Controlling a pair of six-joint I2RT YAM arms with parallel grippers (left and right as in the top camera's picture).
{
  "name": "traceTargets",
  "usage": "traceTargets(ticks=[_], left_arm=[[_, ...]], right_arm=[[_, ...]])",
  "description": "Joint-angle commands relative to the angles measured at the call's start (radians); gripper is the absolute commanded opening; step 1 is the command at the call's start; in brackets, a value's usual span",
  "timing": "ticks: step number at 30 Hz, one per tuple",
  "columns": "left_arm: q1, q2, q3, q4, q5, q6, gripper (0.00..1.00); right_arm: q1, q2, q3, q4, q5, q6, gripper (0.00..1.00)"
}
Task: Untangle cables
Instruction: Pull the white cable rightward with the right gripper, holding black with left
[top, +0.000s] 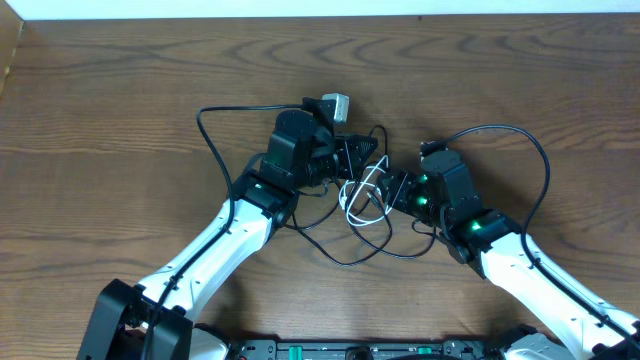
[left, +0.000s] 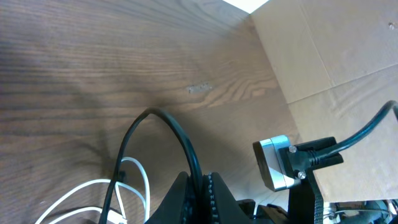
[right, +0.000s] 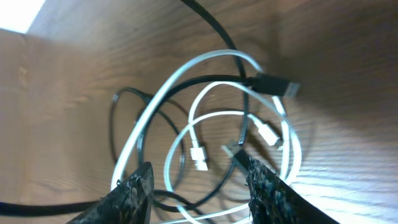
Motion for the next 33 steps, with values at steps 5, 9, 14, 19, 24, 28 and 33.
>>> traceTargets(ticks=[5, 9, 14, 19, 24, 28, 33], left_arm=[[-0.002, -0.013, 0.007, 0.119, 0.101, -0.039, 0.08], [-0.002, -0.013, 0.007, 0.134, 0.11, -0.072, 0.07], [-0.001, -0.013, 0.007, 0.143, 0.122, -0.072, 0.08], [-0.001, -0.013, 0.007, 0.143, 0.122, -0.072, 0.08], [-0.001, -0.013, 0.007, 0.079, 0.119, -0.023, 0.08], [-0.001, -0.013, 0.007, -0.061, 0.023, 0.014, 0.07], [0.0, -0.013, 0.007, -0.238, -0.114, 0.08, 0.08]], right_arm=[[0.002, 0.004, 0.003, 0.13, -0.072, 0.219, 0.44], [0.002, 0.004, 0.003, 0.172, -0.072, 0.219, 0.41], [0.002, 0.004, 0.003, 0.082, -0.072, 0.219, 0.16], [0.002, 0.004, 0.003, -0.041, -0.048, 0.218, 0.1], [0.002, 0.004, 0.003, -0.06, 0.022, 0.147, 0.01], [0.002, 0.004, 0.003, -0.079, 0.133, -0.037, 0.01], [-0.008, 0.004, 0.003, -0.197, 0.438, -0.221, 0.01]])
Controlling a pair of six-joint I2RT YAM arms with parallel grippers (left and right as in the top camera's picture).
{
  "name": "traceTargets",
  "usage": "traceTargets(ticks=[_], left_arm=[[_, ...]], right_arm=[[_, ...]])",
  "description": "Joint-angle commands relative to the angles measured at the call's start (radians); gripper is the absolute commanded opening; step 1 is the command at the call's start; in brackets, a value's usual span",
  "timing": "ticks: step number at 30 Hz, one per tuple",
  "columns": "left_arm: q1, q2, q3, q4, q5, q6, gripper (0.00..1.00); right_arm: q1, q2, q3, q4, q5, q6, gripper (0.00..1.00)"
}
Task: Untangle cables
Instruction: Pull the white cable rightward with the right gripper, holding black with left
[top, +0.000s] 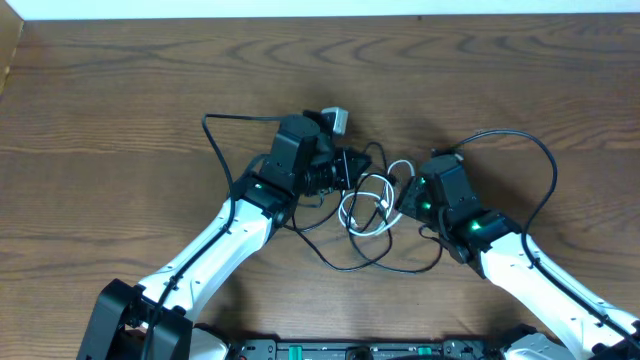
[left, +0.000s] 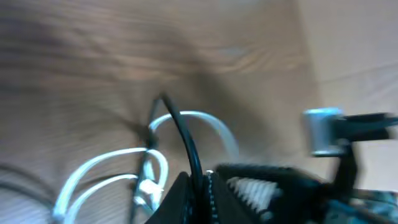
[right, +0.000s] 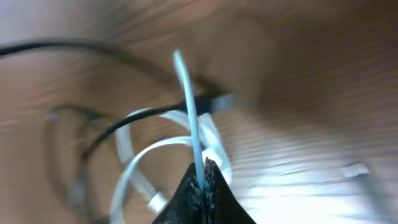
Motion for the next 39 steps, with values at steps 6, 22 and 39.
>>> traceTargets(ticks=[6, 22, 39], left_arm=[[0.0, -0.013, 0.007, -0.173, -0.268, 0.091, 0.07], [0.298, -0.013, 0.007, -0.446, -0.497, 0.174, 0.07], [0.594, -0.013, 0.007, -0.389, -0.085, 0.181, 0.07]], right_arm=[[-0.102, 0.003, 0.002, -0.157, 0.428, -0.185, 0.01], [-0.755, 0.003, 0.003, -0.023, 0.71, -0.518, 0.01], [-1.133, 0.003, 0.002, 0.223, -0.135, -0.529, 0.01]])
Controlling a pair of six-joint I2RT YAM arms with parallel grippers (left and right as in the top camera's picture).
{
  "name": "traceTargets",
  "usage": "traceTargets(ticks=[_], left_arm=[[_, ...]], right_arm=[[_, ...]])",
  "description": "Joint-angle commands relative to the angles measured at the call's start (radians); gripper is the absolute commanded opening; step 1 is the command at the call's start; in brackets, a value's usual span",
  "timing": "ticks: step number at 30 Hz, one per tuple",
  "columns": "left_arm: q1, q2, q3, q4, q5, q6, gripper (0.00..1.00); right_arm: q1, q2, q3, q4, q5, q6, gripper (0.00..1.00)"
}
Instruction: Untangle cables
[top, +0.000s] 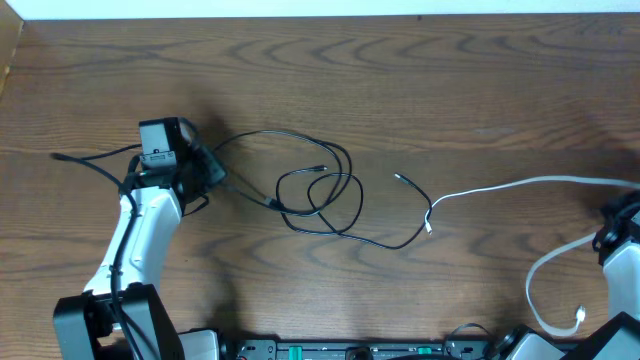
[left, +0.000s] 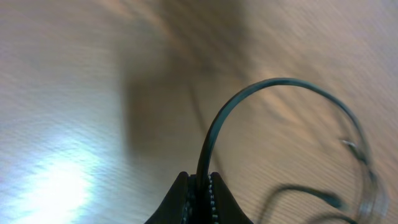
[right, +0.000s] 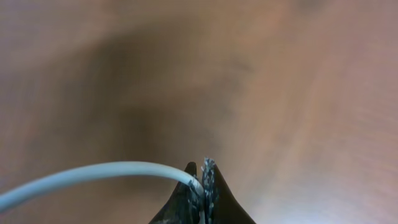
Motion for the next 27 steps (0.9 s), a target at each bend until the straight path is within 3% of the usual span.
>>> traceTargets(ticks=[1, 5, 9, 14, 17, 24, 27], left_arm=[[-0.057, -0.013, 0.007, 0.02, 0.209, 0.018, 0.07], [-0.139, -0.013, 0.007, 0.019, 0.208, 0.022, 0.07], [-0.192, -0.013, 0.007, 0.019, 0.207, 0.021, 0.07], [-0.213, -0.013, 0.007, 0.018, 0.201, 0.021, 0.07], [-0.213, -0.013, 0.007, 0.015, 0.2, 0.021, 0.07], [-0.218, -0.013, 0.007, 0.003, 0.201, 0.021, 0.07], [-0.244, -0.013, 0.007, 0.004, 0.201, 0.021, 0.08]], right_arm=[[0.02, 0.002, 0.003, 0.141, -0.332, -0.138, 0.01], [0.051, -0.002, 0.003, 0.485, -0.379, -0.256, 0.01], [0.05, -0.008, 0.003, 0.89, -0.408, -0.105, 0.01], [0.048, -0.008, 0.003, 1.17, -0.293, -0.008, 0.01], [0.048, -0.008, 0.003, 1.136, -0.172, -0.047, 0.01], [0.047, 0.035, 0.003, 0.576, -0.041, -0.212, 0.01], [0.036, 0.098, 0.003, 0.528, -0.034, -0.212, 0.01]])
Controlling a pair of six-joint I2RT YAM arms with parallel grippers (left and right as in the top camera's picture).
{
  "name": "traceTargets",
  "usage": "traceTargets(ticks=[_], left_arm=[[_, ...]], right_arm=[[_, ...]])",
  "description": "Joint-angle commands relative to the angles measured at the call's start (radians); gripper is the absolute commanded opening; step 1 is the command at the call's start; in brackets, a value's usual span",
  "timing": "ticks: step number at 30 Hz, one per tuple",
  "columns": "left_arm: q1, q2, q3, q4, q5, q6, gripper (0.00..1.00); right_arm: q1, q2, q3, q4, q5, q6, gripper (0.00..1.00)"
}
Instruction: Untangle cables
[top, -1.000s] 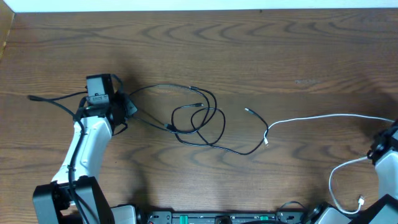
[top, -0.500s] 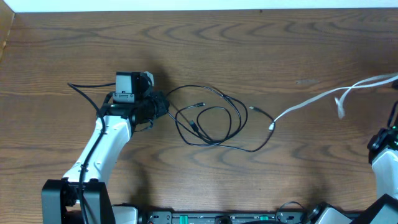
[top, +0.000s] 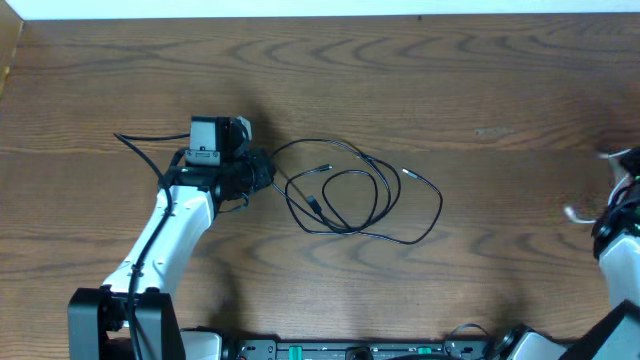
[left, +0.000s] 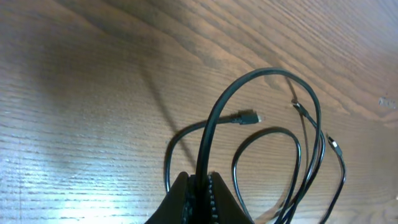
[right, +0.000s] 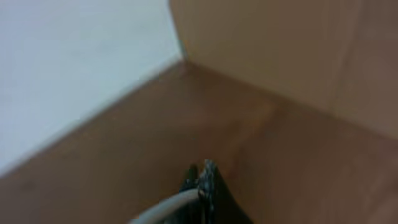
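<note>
A thin black cable lies in loose loops at the table's middle, its plug ends free on the wood. My left gripper is shut on one strand of it, just left of the loops. The white cable shows only as a short bit at the far right edge. My right gripper is shut on that white cable, and the view past it is blurred.
The wooden table stretches around the loops. A cardboard panel and a white wall fill the right wrist view. A grey box sits on my left arm's wrist.
My left gripper moved right, toward the middle, and the black loops shifted right with it. The white cable, then trailing across the right of the table, is now almost wholly off the right edge.
Both grippers were at the tangle of black and white cables in the middle, the right one open. Then the right was shut on the white cable, the left on the black. Later the arms stood far apart with the cables separated; now only black loops lie mid-table.
</note>
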Motion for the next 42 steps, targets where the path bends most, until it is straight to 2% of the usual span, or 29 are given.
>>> traceTargets(ticks=[1, 3, 7, 11, 15, 17, 19, 23, 24, 25, 26, 27, 28, 29, 31, 33, 34, 36, 42], left_arm=[[-0.039, -0.012, 0.007, -0.002, 0.01, 0.017, 0.07], [-0.061, -0.012, 0.007, -0.002, 0.009, 0.017, 0.07], [-0.102, -0.011, 0.007, 0.005, -0.008, 0.017, 0.07], [-0.13, -0.011, 0.007, 0.005, -0.047, 0.017, 0.07], [-0.136, -0.011, 0.007, 0.005, -0.047, 0.017, 0.07], [-0.136, -0.011, 0.007, 0.005, -0.047, 0.017, 0.07], [-0.136, -0.011, 0.007, 0.005, -0.047, 0.017, 0.07], [-0.136, -0.011, 0.007, 0.003, -0.047, 0.017, 0.07], [-0.136, -0.011, 0.007, 0.002, -0.047, 0.017, 0.07], [-0.136, -0.011, 0.007, 0.0, -0.047, 0.017, 0.08], [-0.136, -0.011, 0.007, -0.002, -0.047, 0.017, 0.07], [-0.136, -0.011, 0.007, -0.002, -0.047, 0.017, 0.07], [-0.136, -0.011, 0.007, -0.001, -0.047, 0.017, 0.07], [-0.136, -0.011, 0.007, -0.002, -0.047, 0.017, 0.08], [-0.136, -0.011, 0.007, -0.002, -0.047, 0.017, 0.07], [-0.136, -0.011, 0.007, -0.002, -0.047, 0.017, 0.07], [-0.136, -0.011, 0.007, -0.001, -0.048, 0.017, 0.07], [-0.136, -0.011, 0.007, -0.001, -0.048, 0.017, 0.08], [-0.136, -0.011, 0.007, -0.001, -0.048, 0.017, 0.07]], right_arm=[[-0.007, 0.053, -0.003, -0.001, 0.036, -0.039, 0.01], [-0.007, 0.063, -0.003, 0.013, -0.006, -0.05, 0.01], [-0.006, 0.063, 0.018, -0.019, -0.143, -0.189, 0.01], [-0.006, 0.079, 0.18, -0.358, -0.132, -0.219, 0.01], [-0.006, 0.124, 0.373, -0.595, -0.132, -0.221, 0.01], [-0.006, 0.16, 0.49, -0.731, -0.132, -0.273, 0.01], [-0.006, 0.193, 0.574, -0.818, -0.118, -0.305, 0.01], [-0.006, 0.21, 0.615, -0.818, -0.081, -0.303, 0.02], [-0.006, 0.21, 0.615, -0.808, -0.094, -0.303, 0.1], [-0.006, 0.21, 0.615, -0.801, -0.143, -0.303, 0.38], [-0.006, 0.21, 0.615, -0.799, -0.192, -0.303, 0.57], [-0.006, 0.21, 0.615, -0.802, -0.252, -0.303, 0.88], [-0.006, 0.21, 0.614, -0.804, -0.339, -0.303, 0.99], [-0.006, 0.21, 0.614, -0.83, -0.484, -0.303, 0.99], [-0.006, 0.211, 0.601, -0.845, -0.654, -0.298, 0.99], [-0.002, 0.214, 0.589, -0.84, -0.727, -0.237, 0.99], [0.009, 0.219, 0.586, -0.851, -0.734, -0.169, 0.99], [0.041, 0.223, 0.585, -0.895, -0.734, -0.151, 0.99], [0.225, 0.23, 0.585, -1.054, -0.67, -0.319, 0.99]])
